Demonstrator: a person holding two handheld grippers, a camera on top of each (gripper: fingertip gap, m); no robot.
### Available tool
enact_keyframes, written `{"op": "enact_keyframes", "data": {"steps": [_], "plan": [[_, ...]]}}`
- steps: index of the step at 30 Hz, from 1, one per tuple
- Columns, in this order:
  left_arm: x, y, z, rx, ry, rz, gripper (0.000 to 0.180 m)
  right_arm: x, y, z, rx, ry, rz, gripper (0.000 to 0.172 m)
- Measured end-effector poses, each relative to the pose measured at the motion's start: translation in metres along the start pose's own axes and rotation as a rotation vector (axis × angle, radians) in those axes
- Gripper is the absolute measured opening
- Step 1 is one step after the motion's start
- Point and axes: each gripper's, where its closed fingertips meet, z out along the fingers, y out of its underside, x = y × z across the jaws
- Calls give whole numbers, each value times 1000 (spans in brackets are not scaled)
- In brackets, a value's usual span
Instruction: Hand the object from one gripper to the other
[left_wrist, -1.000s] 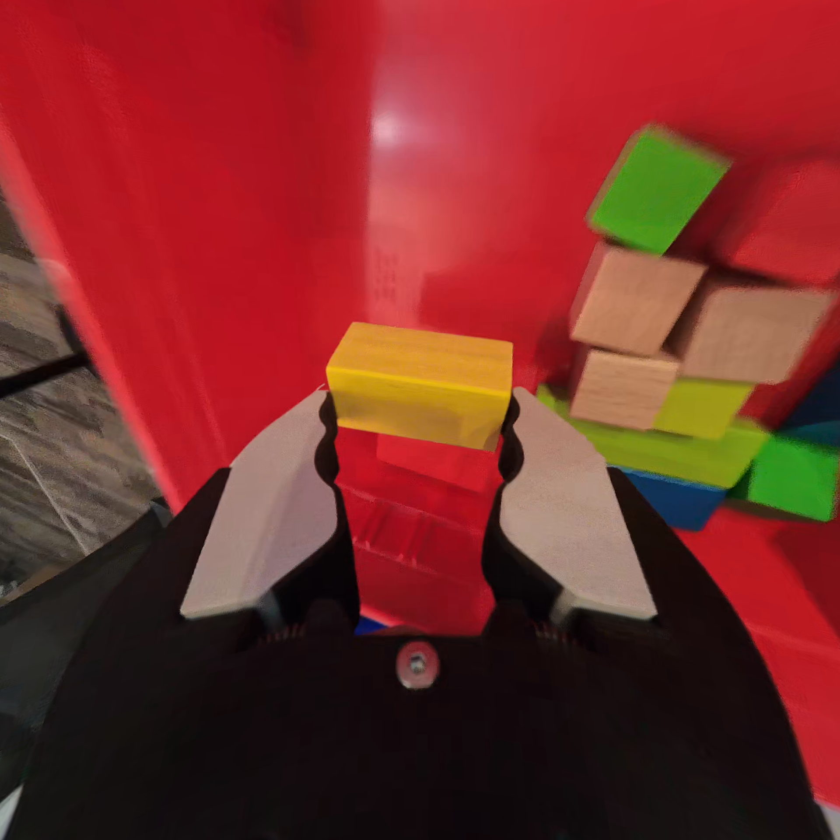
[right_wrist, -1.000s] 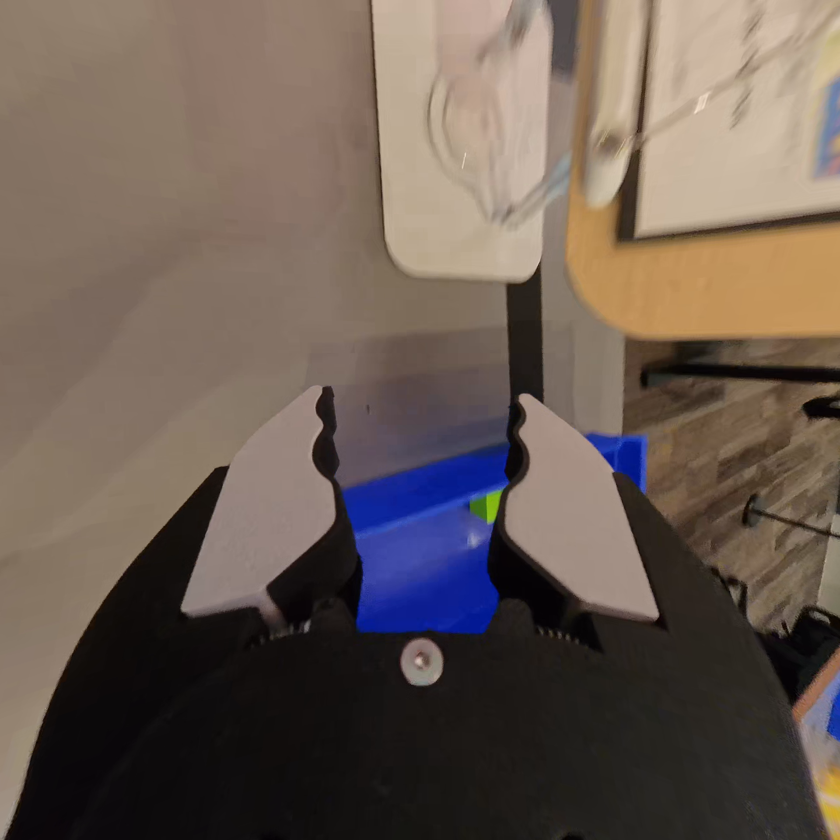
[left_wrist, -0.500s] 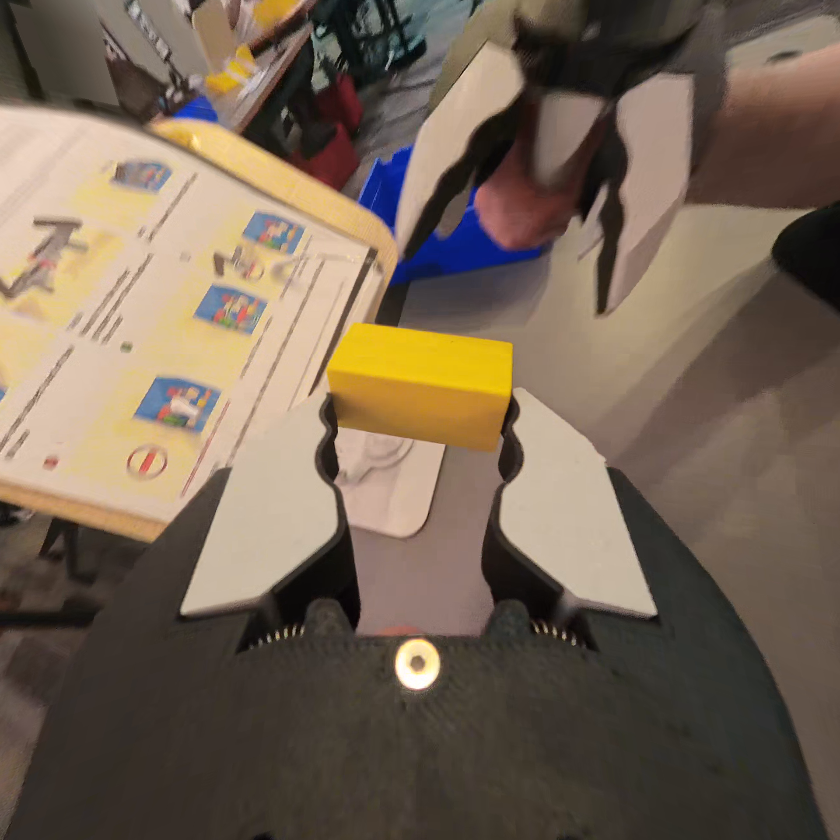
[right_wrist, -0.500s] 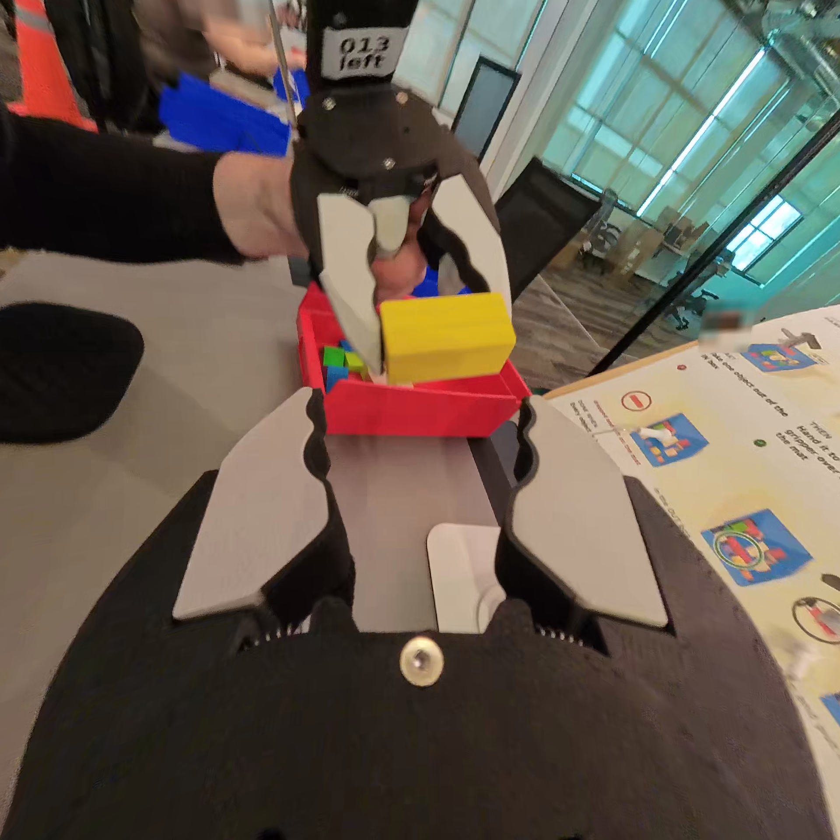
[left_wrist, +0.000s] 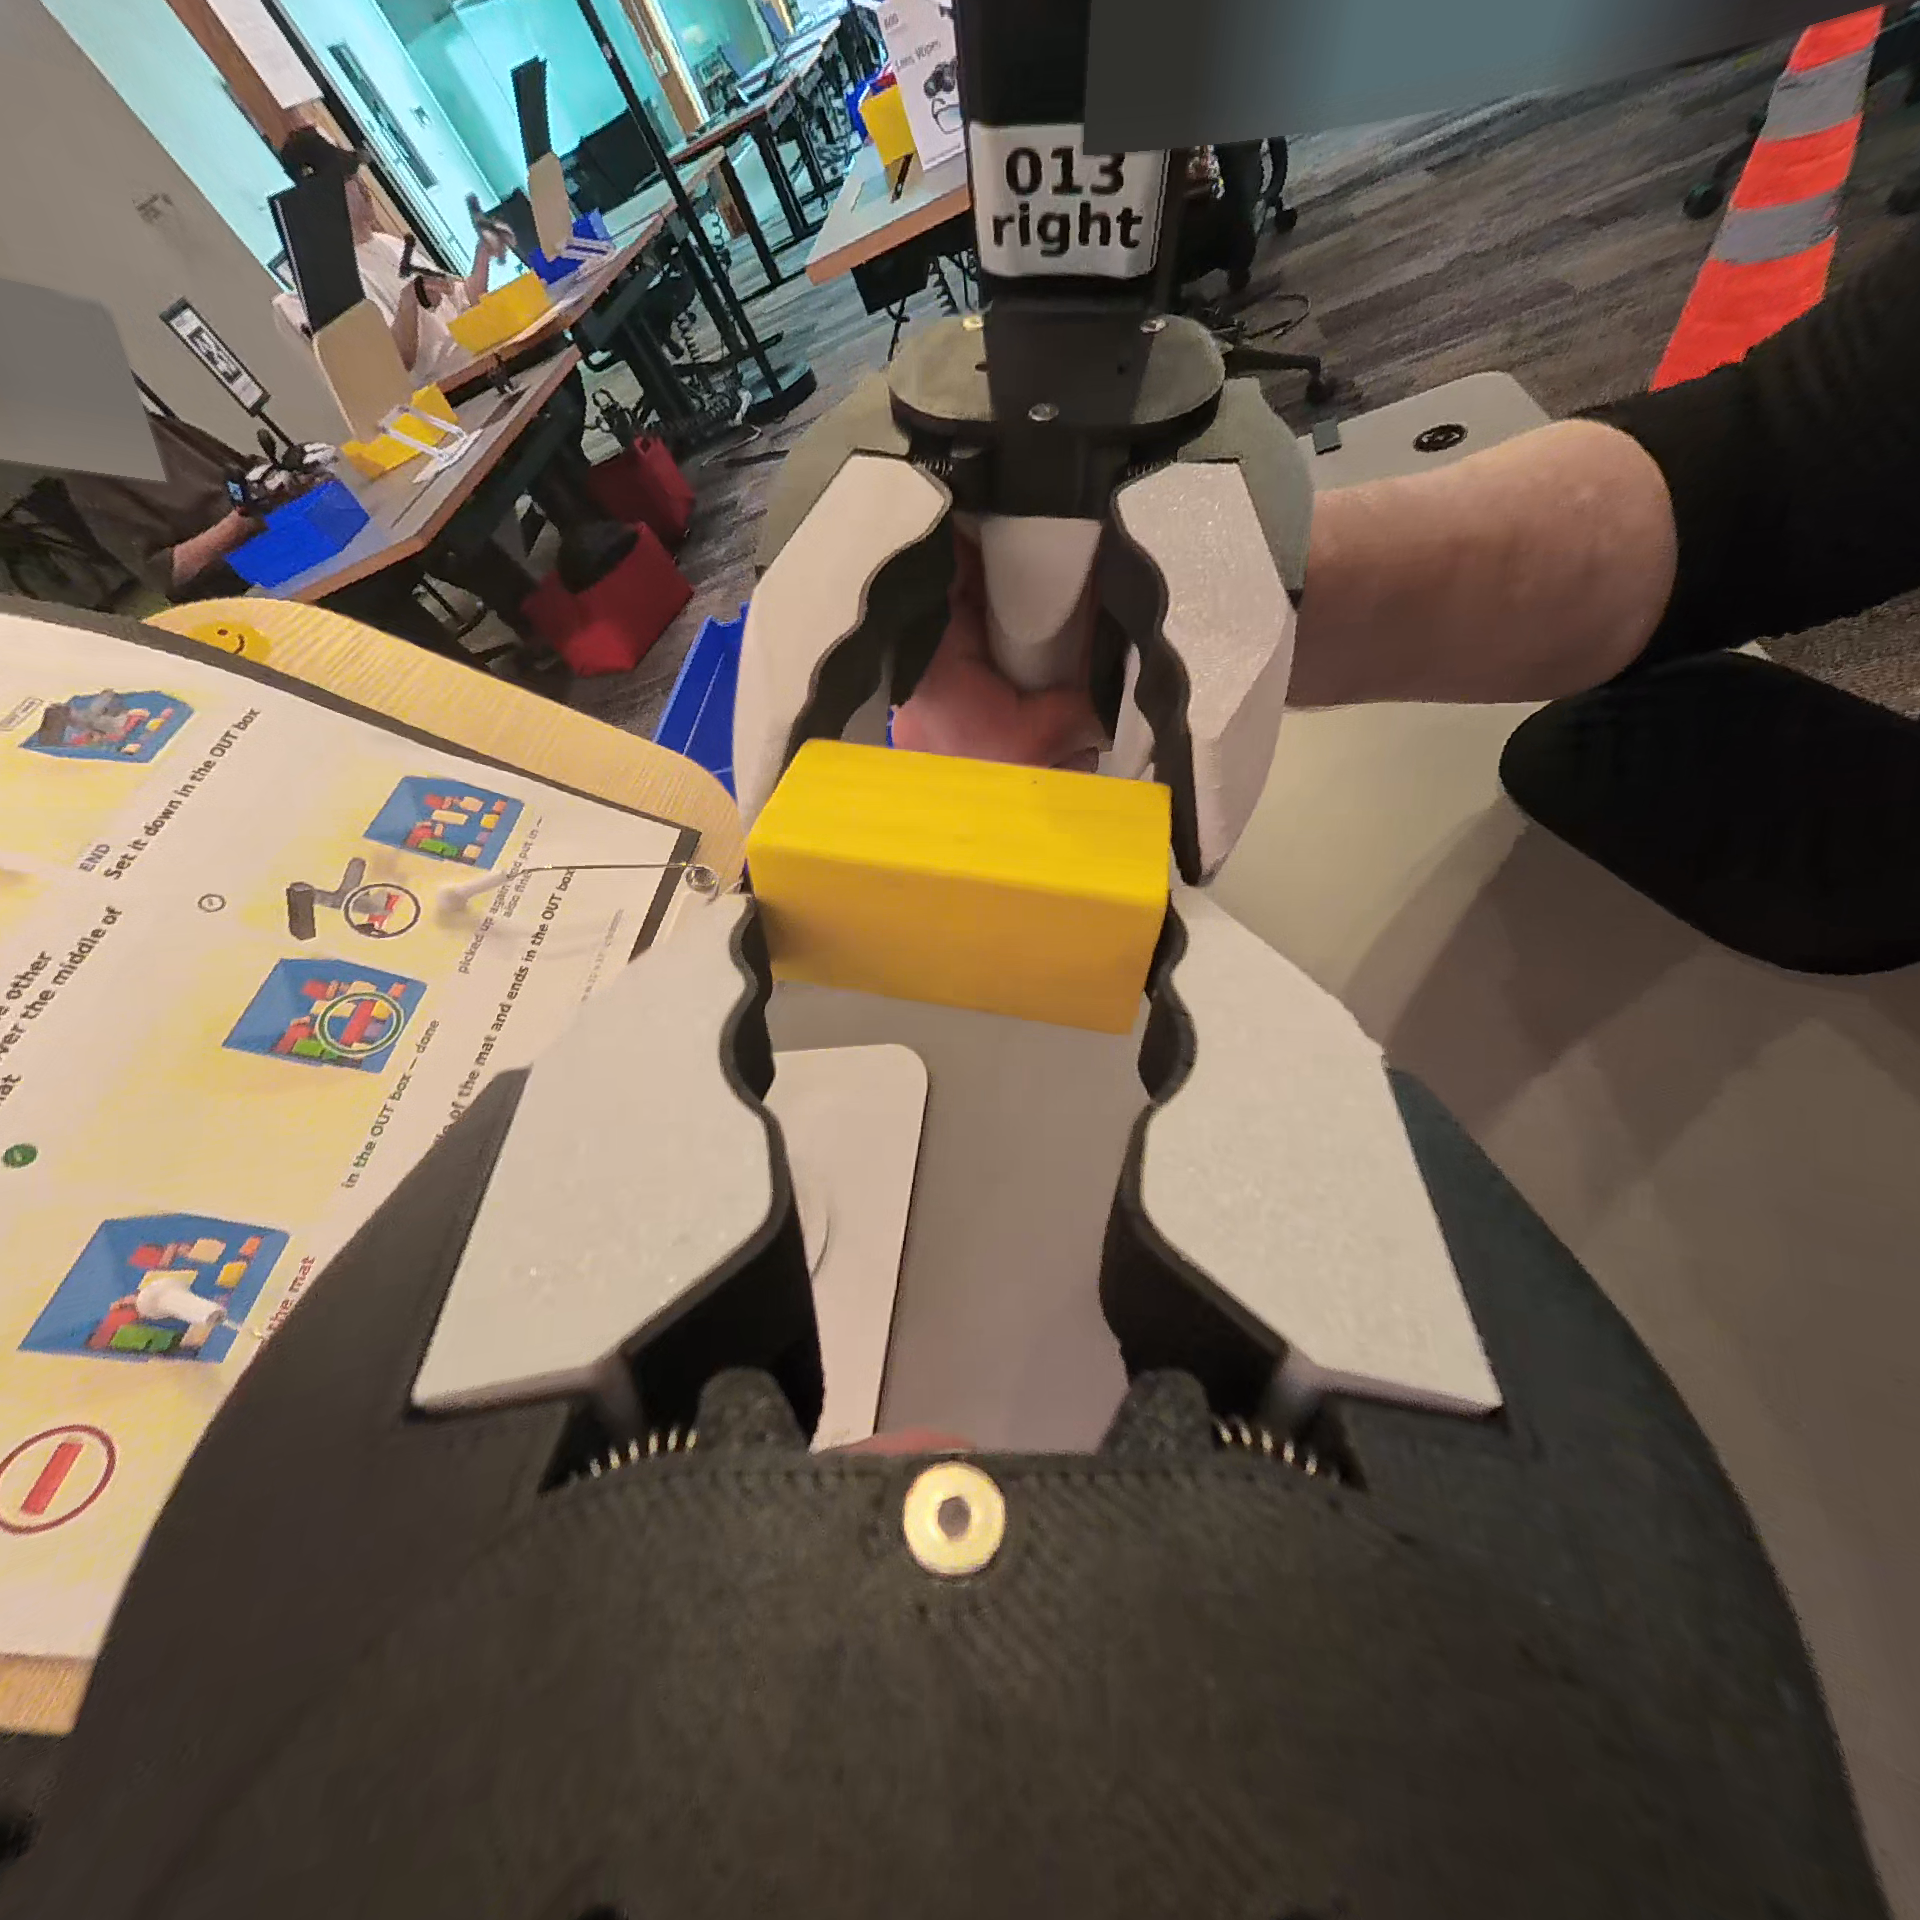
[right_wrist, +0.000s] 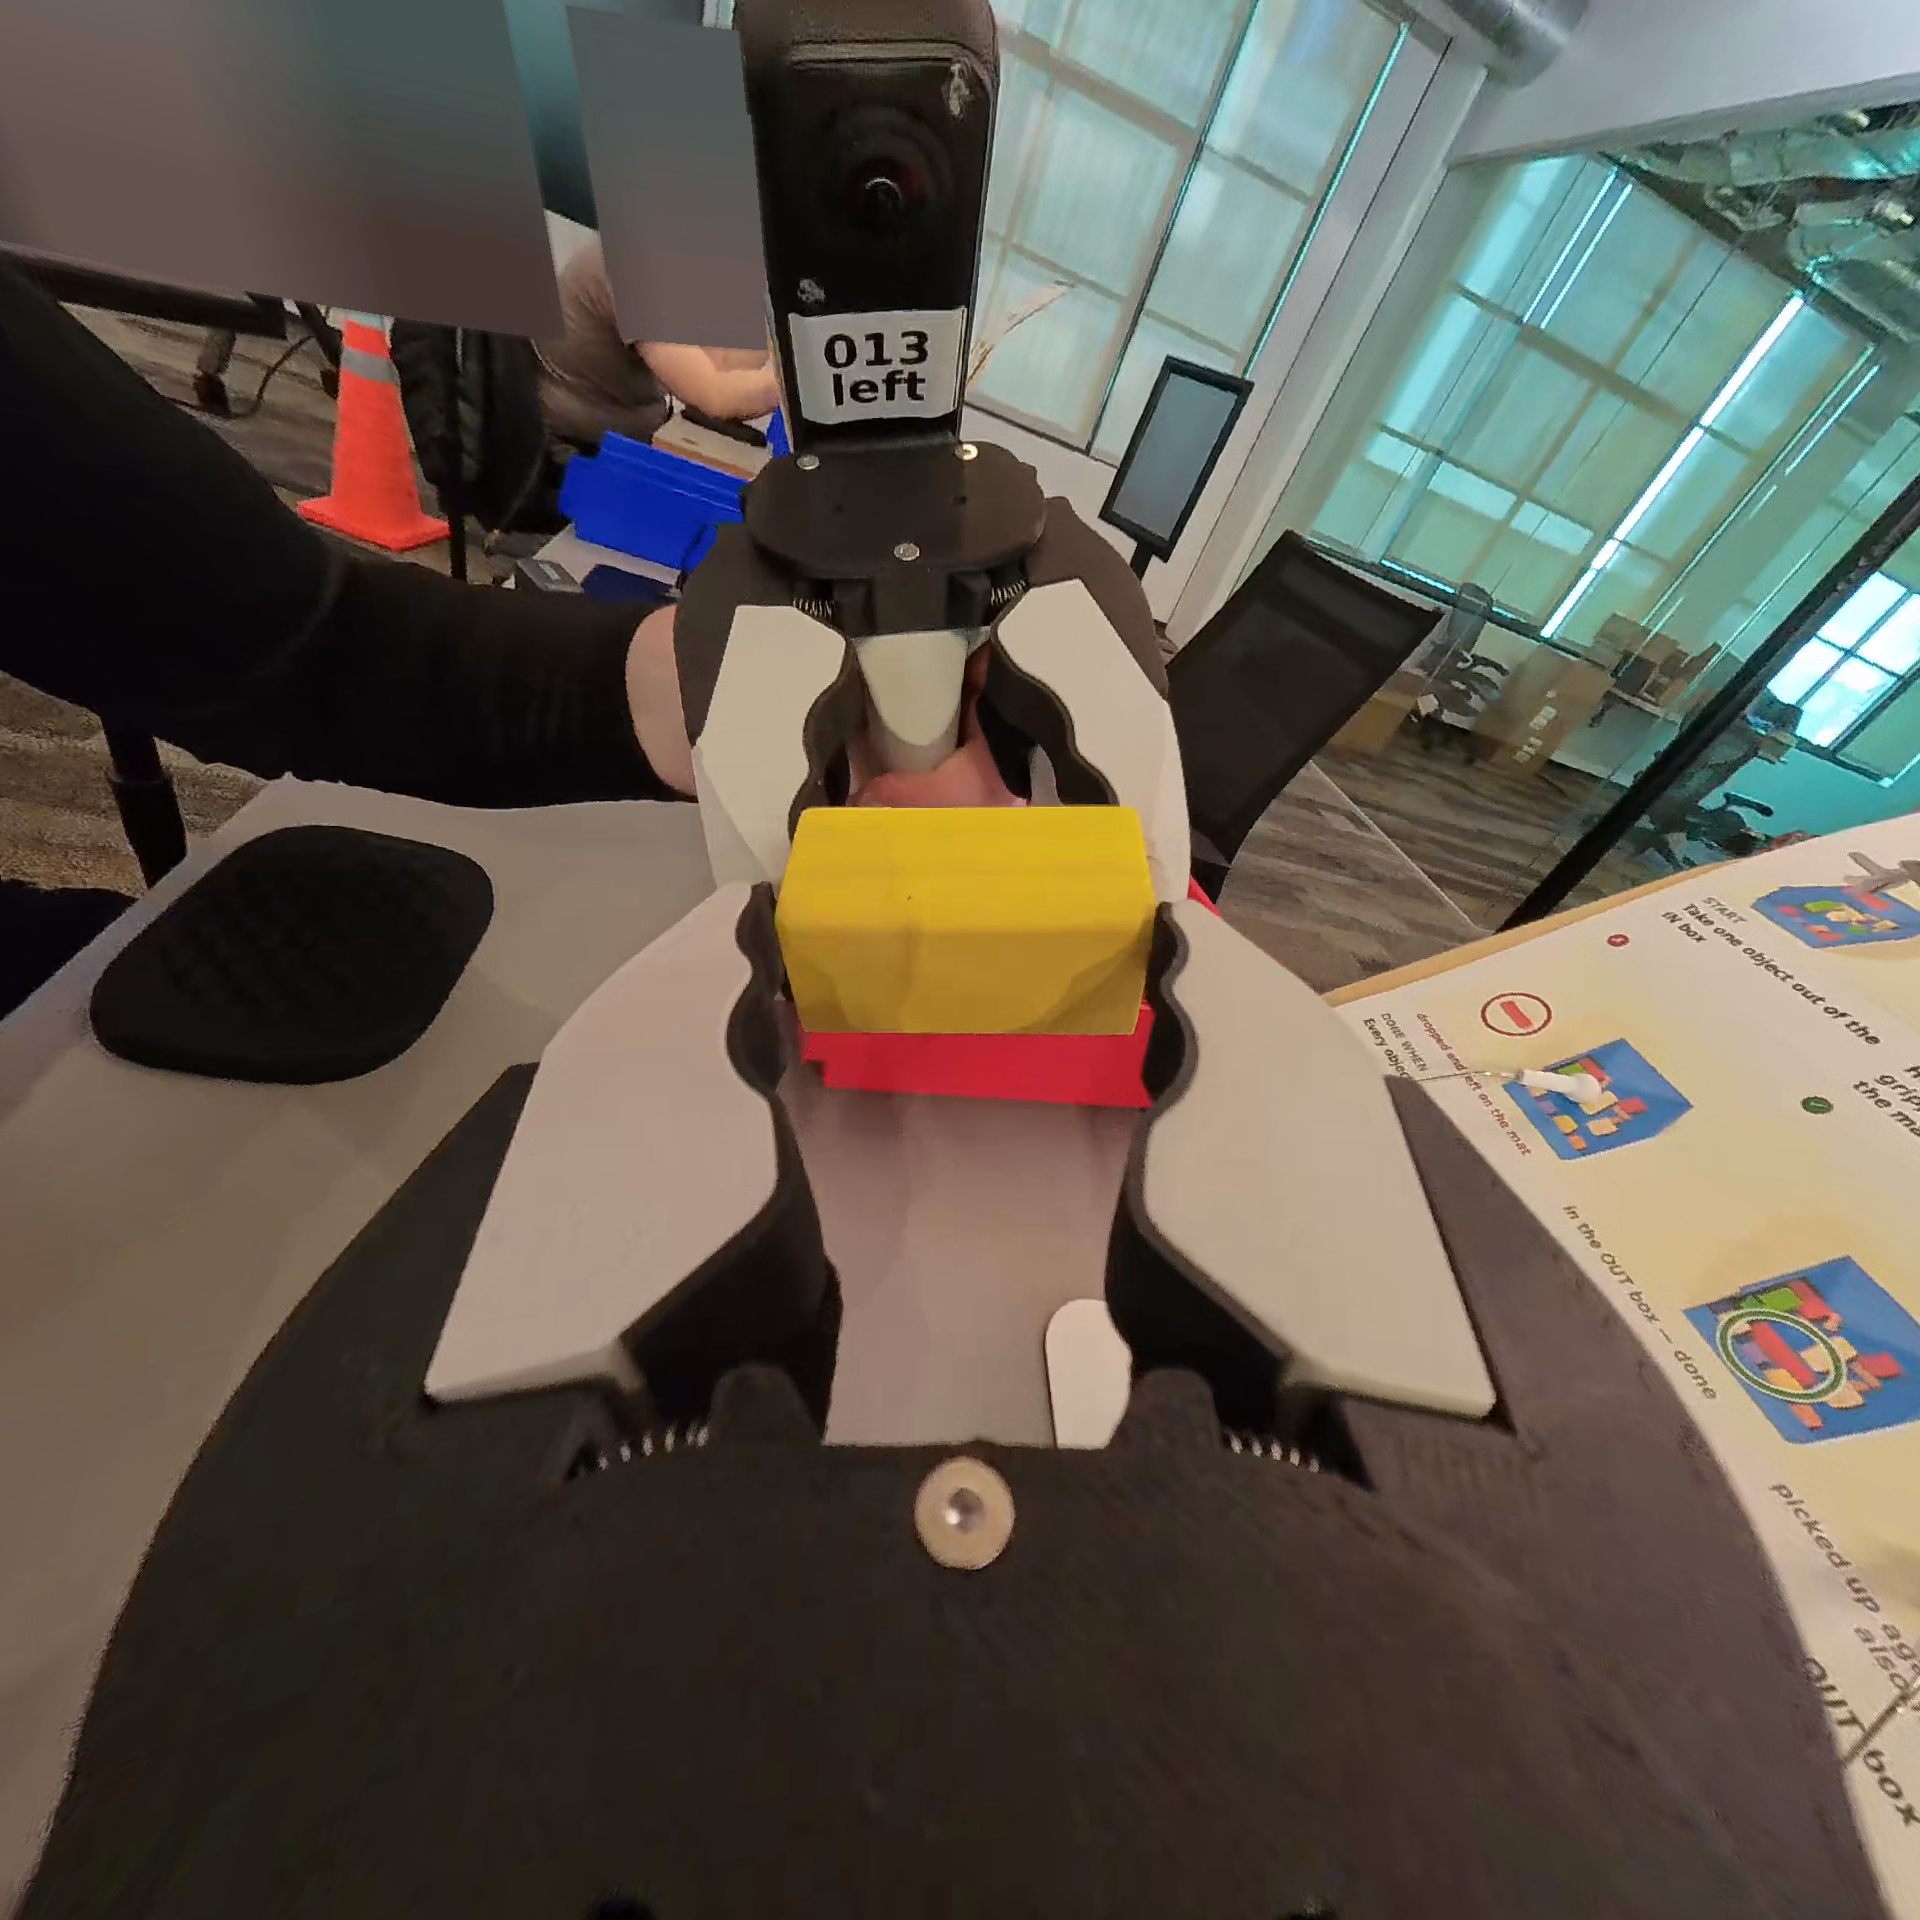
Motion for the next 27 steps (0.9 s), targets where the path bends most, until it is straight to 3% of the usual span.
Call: {"op": "enact_keyframes", "data": {"steps": [12,16,18,22,25,27], "plan": [[7,-21,6,58,46,-12,68,-3,-14,-21,86,-10,42,65],[0,-21,1,45,13,-2,68,16,-14,-59,14,74,-6,66],[-5,-15,-10,29,-13,-9,67,43,-2,-102,-128,158,-52,65],[-11,4,-34,-18,-72,-20,62,111,70,-213,-681,334,-115,66],[-14,25,-46,-66,-112,-42,60,140,140,-281,-1073,307,-71,66],[-16,35,-51,-79,-133,-65,59,146,181,-311,-1238,224,7,66]]}}
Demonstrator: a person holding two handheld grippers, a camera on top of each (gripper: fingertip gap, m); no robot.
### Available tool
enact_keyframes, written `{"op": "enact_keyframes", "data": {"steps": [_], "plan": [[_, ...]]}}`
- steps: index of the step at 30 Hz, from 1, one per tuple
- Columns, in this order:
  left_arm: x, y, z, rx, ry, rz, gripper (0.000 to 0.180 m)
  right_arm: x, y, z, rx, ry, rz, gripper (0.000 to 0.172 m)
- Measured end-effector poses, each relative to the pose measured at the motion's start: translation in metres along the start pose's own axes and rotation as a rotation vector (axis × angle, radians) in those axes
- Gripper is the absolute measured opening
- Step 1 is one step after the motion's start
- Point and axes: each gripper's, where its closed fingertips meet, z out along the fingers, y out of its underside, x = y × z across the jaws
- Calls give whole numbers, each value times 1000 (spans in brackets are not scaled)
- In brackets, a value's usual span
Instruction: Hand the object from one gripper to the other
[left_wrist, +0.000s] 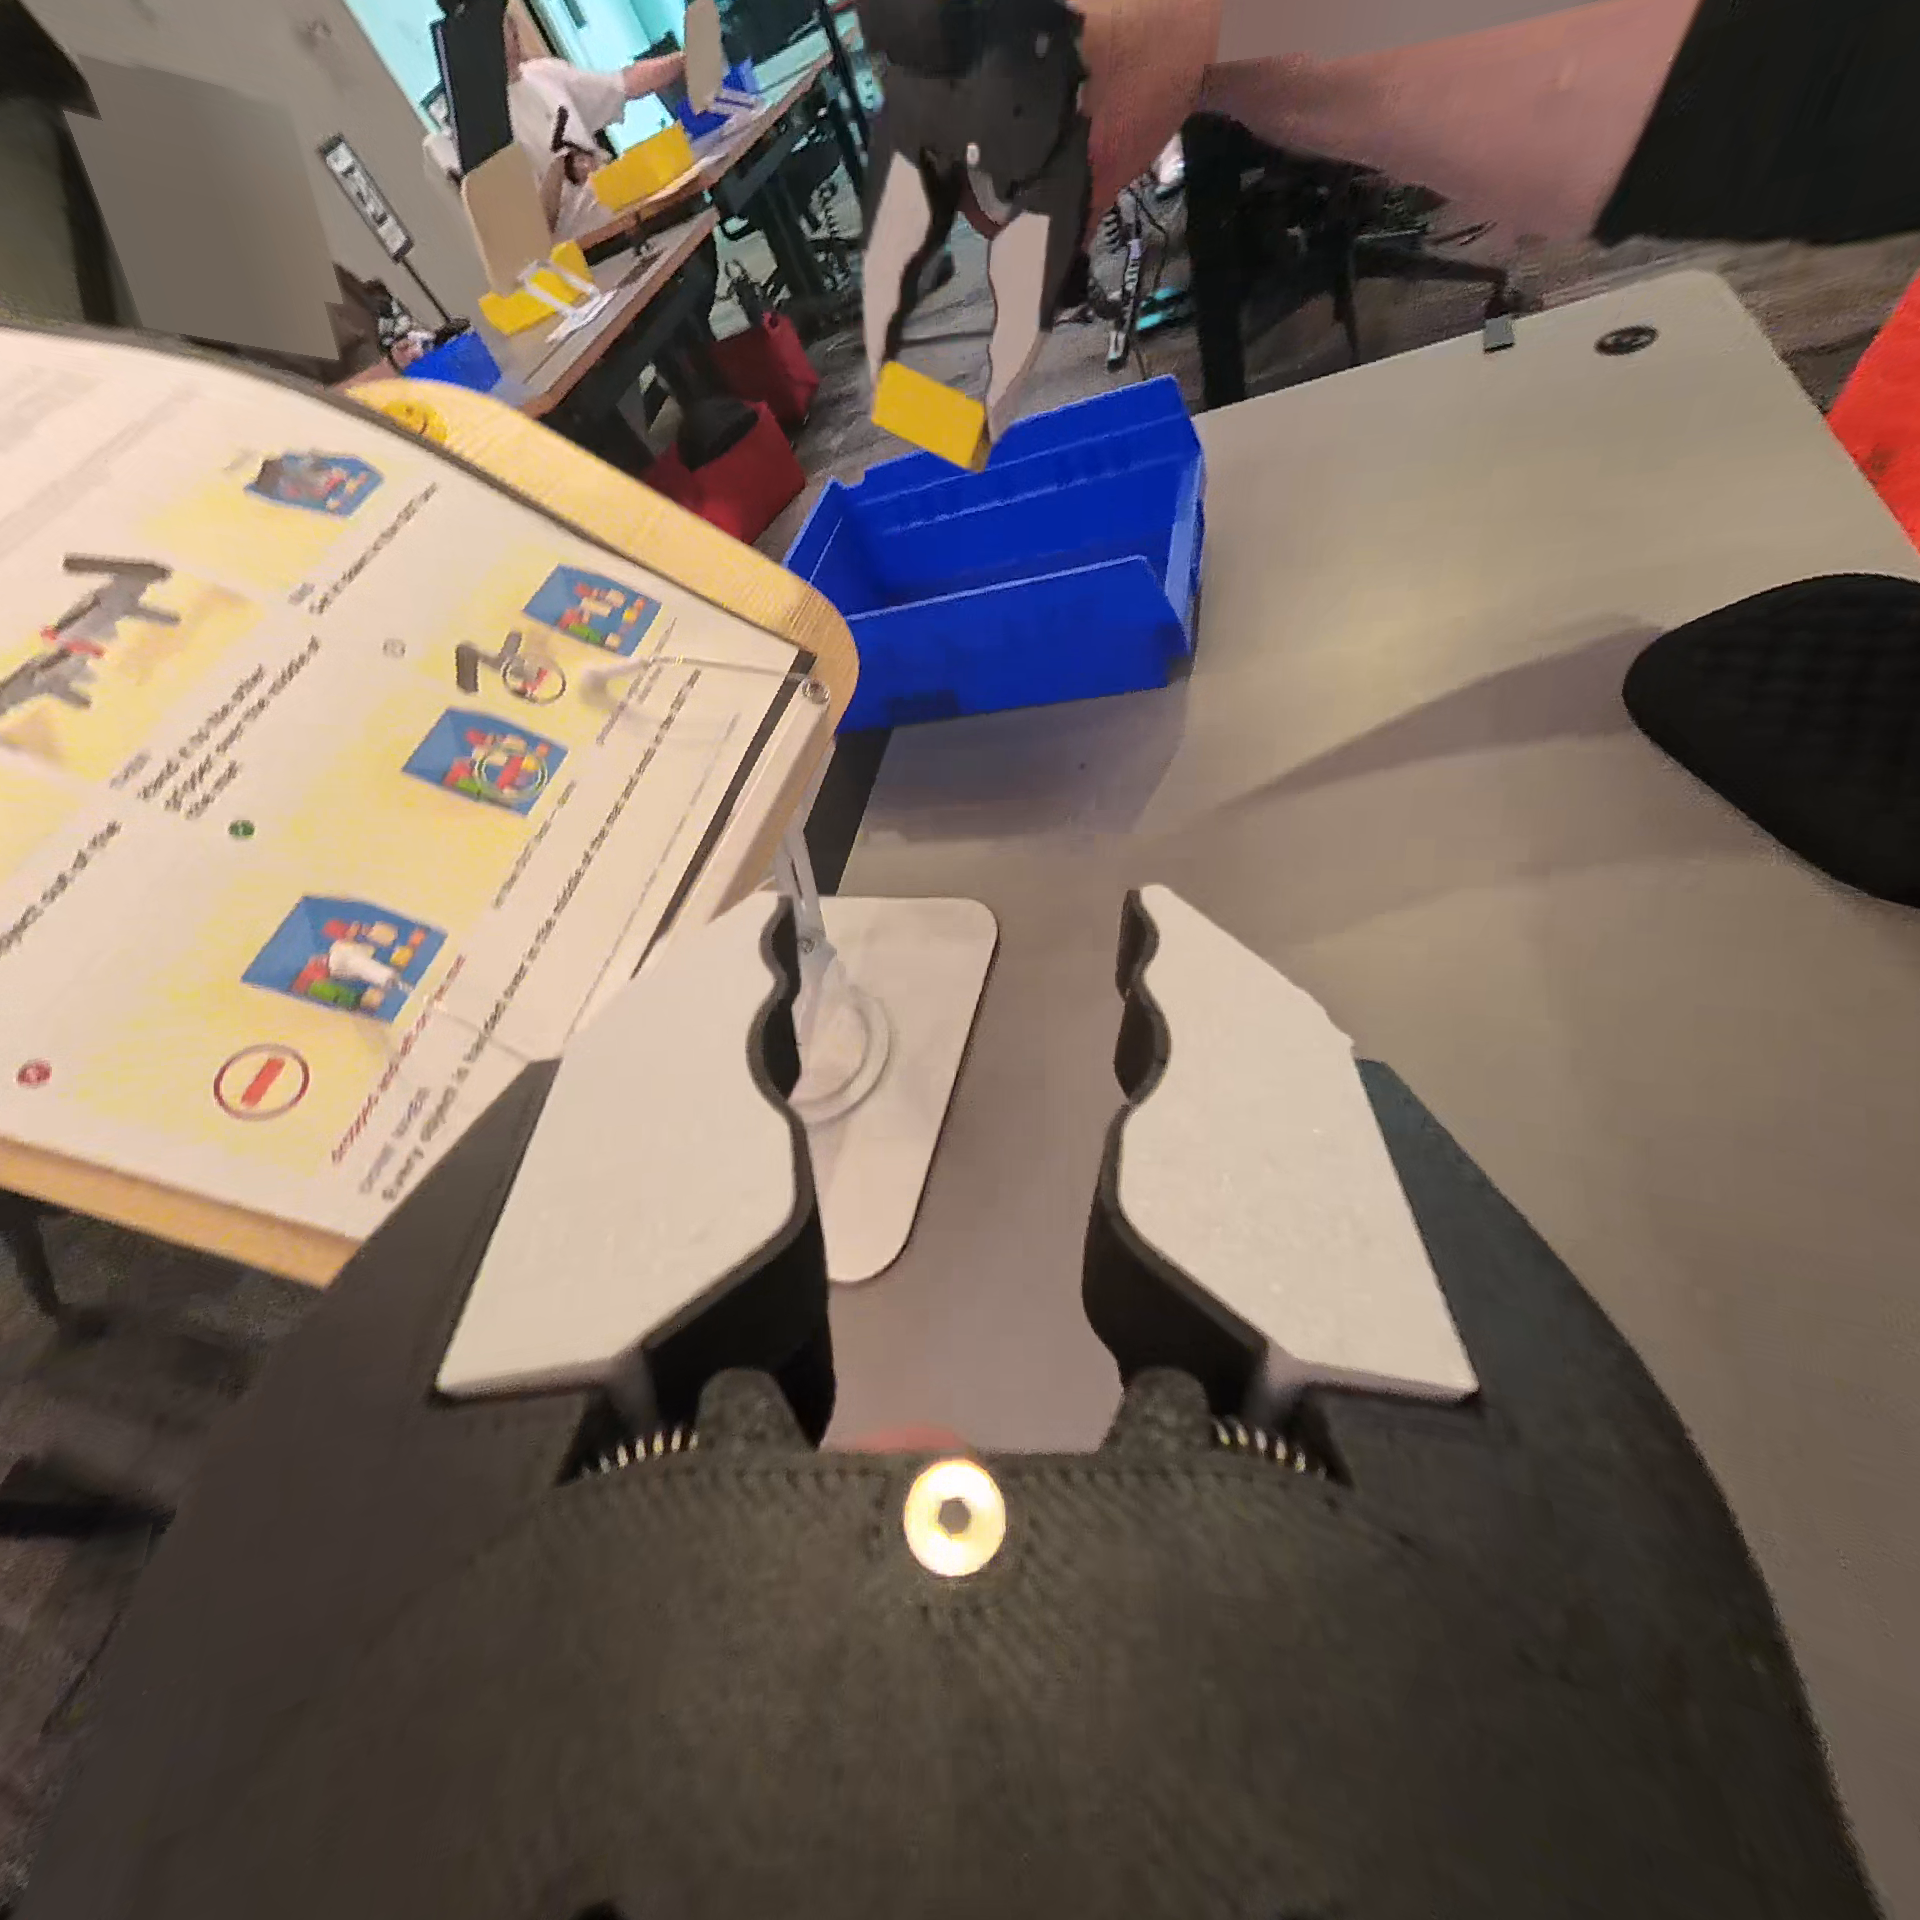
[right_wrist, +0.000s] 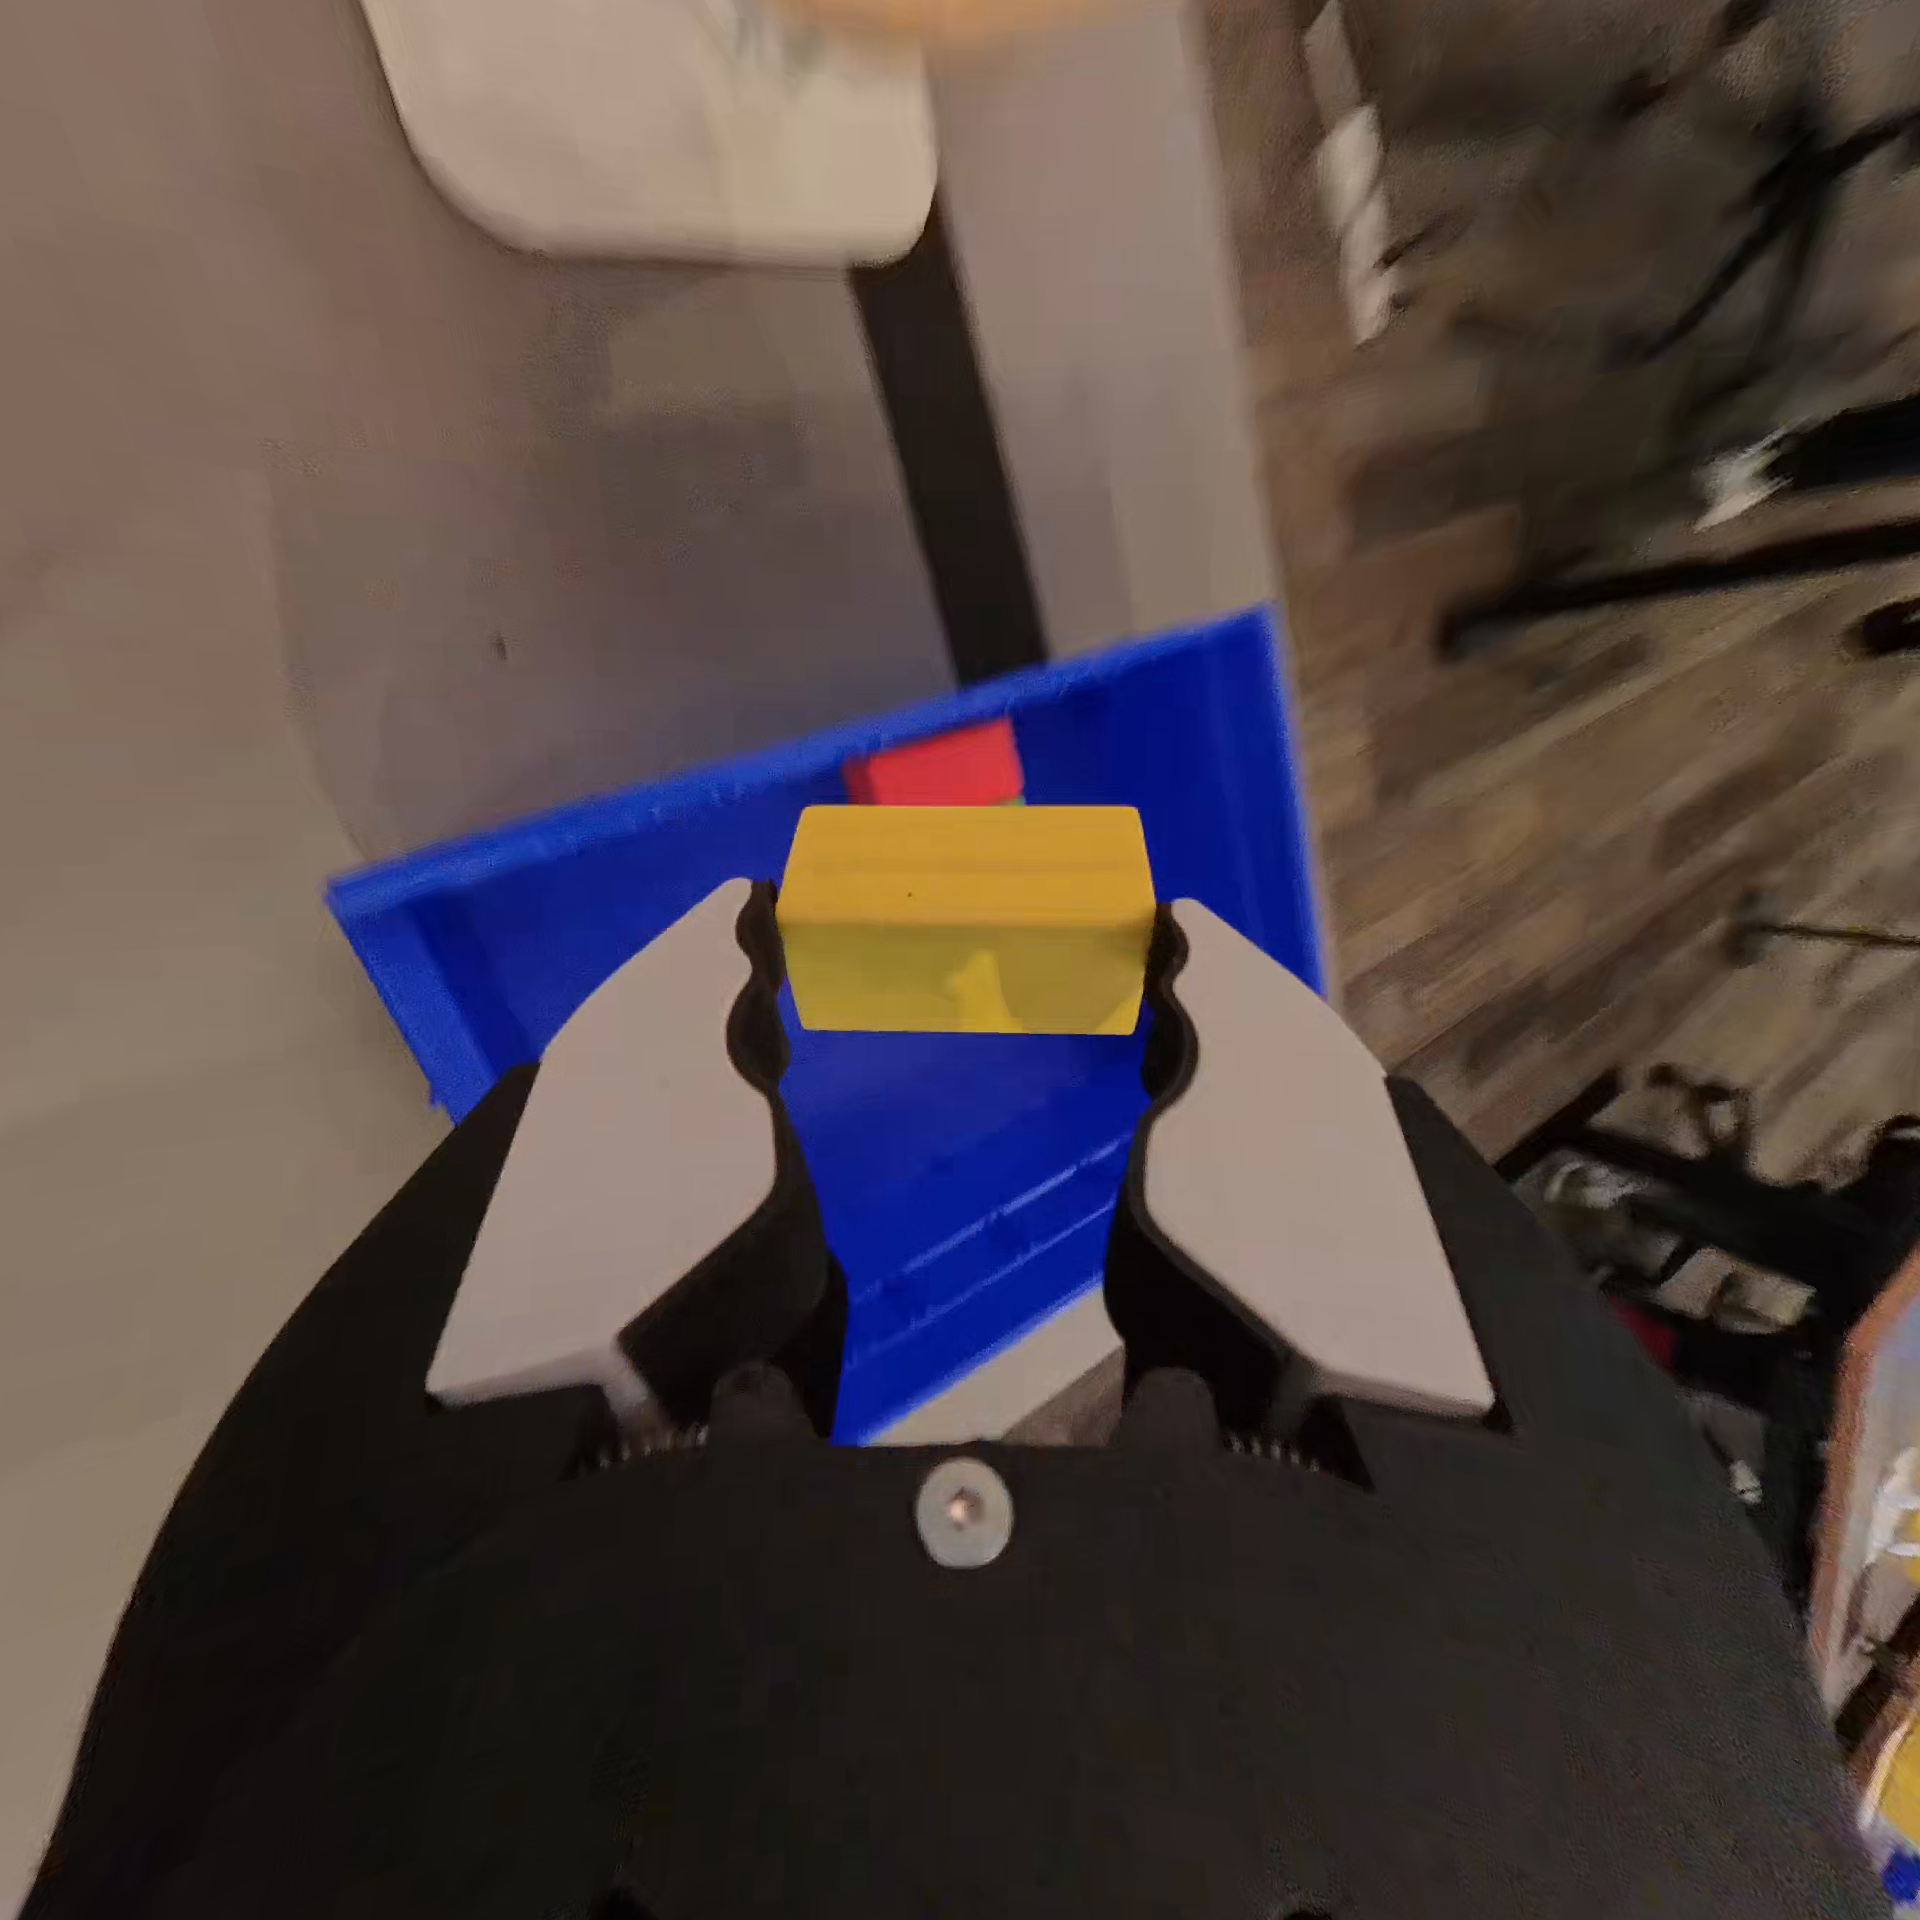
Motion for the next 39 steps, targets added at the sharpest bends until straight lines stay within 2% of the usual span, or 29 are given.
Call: {"op": "enact_keyframes", "data": {"steps": [3,7,12,17,29,32,36,39], "plan": [[-1,14,-4,-18,-16,-35,58,7,46,41,-176,-112,-16,66],[-2,34,-6,-65,-26,-60,58,12,80,87,-295,-206,-30,66],[-5,53,-6,-114,-32,-78,57,11,100,129,-375,-292,-72,66],[-7,62,-6,-145,-45,-62,58,7,93,152,-363,-363,-99,66],[-9,80,-6,-174,-46,-83,59,0,84,160,-385,-446,-157,67],[-13,86,-13,-194,-63,-91,61,-2,84,162,-384,-446,-147,73],[-24,92,-29,-235,-96,-84,62,4,84,154,-387,-403,-126,77],[-38,108,-48,-339,-146,-60,68,14,74,130,-359,-308,-113,79]]}}
